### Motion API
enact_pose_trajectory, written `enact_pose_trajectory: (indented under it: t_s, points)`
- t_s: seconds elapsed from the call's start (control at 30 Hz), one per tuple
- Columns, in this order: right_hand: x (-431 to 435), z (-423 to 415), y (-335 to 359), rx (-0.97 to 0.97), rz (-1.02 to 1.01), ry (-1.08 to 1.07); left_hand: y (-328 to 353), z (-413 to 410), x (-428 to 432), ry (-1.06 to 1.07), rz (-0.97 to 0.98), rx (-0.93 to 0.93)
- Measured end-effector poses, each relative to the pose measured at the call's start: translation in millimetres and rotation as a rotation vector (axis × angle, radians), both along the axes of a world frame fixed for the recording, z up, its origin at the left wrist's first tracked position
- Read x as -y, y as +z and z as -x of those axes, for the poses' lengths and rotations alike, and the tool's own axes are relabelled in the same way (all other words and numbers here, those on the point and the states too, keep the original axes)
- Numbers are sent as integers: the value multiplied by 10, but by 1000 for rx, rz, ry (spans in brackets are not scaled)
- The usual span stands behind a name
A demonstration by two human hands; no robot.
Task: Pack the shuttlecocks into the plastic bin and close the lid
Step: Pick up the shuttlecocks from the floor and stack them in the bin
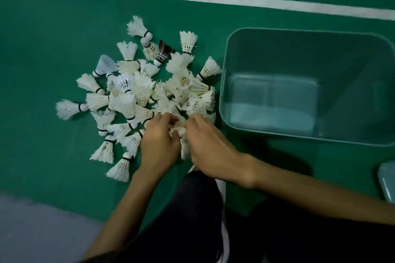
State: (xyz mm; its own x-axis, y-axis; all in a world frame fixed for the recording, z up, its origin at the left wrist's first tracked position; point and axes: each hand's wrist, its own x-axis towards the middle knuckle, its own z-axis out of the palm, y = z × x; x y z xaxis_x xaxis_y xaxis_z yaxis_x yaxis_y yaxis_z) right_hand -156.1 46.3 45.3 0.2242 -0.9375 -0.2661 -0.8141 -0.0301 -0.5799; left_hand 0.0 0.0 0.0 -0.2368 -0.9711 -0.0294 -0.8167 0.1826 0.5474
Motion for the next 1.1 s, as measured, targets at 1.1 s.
enact_pose_trajectory:
  t_s: [1.1]
  points:
    - [120,1251,1634,533,169,-521,1495,274,288,-154,83,-195]
